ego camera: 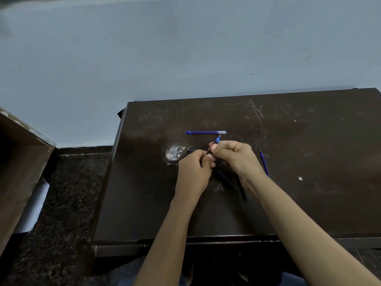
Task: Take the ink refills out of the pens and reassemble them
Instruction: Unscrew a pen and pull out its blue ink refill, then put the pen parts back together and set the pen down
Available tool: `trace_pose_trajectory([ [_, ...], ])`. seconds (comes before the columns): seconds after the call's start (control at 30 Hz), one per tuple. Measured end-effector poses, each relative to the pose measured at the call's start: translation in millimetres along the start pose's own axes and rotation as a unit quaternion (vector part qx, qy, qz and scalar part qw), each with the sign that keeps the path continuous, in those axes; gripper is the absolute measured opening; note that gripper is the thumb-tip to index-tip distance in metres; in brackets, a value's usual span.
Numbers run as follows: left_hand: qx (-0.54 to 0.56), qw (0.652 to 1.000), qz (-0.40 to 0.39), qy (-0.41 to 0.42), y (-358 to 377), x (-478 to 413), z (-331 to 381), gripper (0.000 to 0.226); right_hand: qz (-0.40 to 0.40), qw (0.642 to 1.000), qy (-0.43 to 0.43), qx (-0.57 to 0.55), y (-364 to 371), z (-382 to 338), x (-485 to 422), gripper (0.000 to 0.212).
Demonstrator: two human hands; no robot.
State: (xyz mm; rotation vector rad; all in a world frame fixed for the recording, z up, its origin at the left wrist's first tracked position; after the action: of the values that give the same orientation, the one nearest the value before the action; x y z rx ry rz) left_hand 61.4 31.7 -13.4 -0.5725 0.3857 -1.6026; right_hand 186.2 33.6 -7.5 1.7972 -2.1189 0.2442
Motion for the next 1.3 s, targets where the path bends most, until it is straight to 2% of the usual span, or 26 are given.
trace_pose_trajectory([
  [0.03,0.013,1.0,0.007,-0.018,-1.9,-1.0,-2.1,0.018,0.013,0.993,-0.027,0.115,-3.6,-0.6,-2.3,0.019],
  [0.07,0.026,0.999,0.017,-0.036,-4.1,-1.8,-4.3,0.019,0.03,0.969,-0.051,0.24,-6.4,-0.9,-3.9,0.02],
  [0.13,0.04,0.997,0.032,-0.058,-7.5,-3.0,-7.9,0.018,0.027,0.894,-0.055,0.445,-5.1,1.9,-3.5,0.025],
  [0.2,0.05,0.996,0.039,-0.066,-8.5,-4.4,-8.7,0.017,-0.025,0.821,-0.016,0.57,2.6,8.7,1.0,0.036],
  [0.27,0.05,0.996,0.033,-0.073,-7.9,-4.4,-6.6,0.016,-0.066,0.774,0.006,0.63,10.0,14.4,6.5,0.043],
  [0.37,0.041,0.997,0.026,-0.066,-7.5,-3.5,-5.6,0.016,-0.068,0.755,-0.012,0.652,14.3,19.6,10.0,0.038],
  [0.57,0.047,0.997,0.026,-0.059,-7.7,-4.8,-2.4,0.017,-0.052,0.767,-0.023,0.639,12.5,20.2,5.8,0.03],
  [0.6,0.052,0.997,0.026,-0.059,-7.4,-5.0,-2.6,0.016,-0.046,0.783,-0.029,0.619,11.9,21.0,3.6,0.029],
  [0.67,0.064,0.996,0.03,-0.055,-7.8,-4.5,-3.4,0.019,0.004,0.858,-0.038,0.512,5.5,20.0,-3.4,0.022],
  [0.73,0.065,0.996,0.026,-0.048,-8.5,-3.7,-4.5,0.022,0.076,0.948,-0.038,0.307,-5.7,11.8,-11.3,0.008],
  [0.77,0.063,0.997,0.02,-0.042,-8.8,-3.1,-4.1,0.021,0.101,0.98,-0.033,0.171,-11.5,5.4,-14.3,0.003],
  [0.8,0.063,0.997,0.013,-0.036,-9.4,-2.4,-3.1,0.02,0.111,0.993,-0.02,0.029,-16.2,0.1,-16.3,0.009],
  [0.87,0.066,0.997,-0.004,-0.026,-9.8,-1.3,-1.2,0.019,0.103,0.977,0.006,-0.186,-21.5,-8.8,-17.4,0.014],
  [0.93,0.065,0.998,-0.019,-0.016,-9.4,-1.3,0.5,0.016,0.094,0.958,0.014,-0.27,-23.4,-12.8,-16.4,0.013],
  [1.1,0.057,0.997,-0.046,-0.001,-6.4,-1.2,0.6,0.015,0.097,0.945,-0.004,-0.312,-23.1,-11.6,-16.0,0.016],
  [1.3,0.053,0.997,-0.048,0.003,-4.3,-1.8,-0.4,0.015,0.079,0.965,-0.034,-0.246,-21.3,-12.3,-13.8,0.017],
])
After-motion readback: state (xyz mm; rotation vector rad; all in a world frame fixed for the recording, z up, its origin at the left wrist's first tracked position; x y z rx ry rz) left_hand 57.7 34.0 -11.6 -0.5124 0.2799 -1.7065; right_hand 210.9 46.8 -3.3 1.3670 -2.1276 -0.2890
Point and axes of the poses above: each hand's wrist, its own x-axis away from the middle knuckle, its own y-axis out of the palm, z = x × y, the point moved 2 cm from there along -x, towards the middle knuckle, and after that the axes turned 4 degrees about -x, right-handed, at the moved point
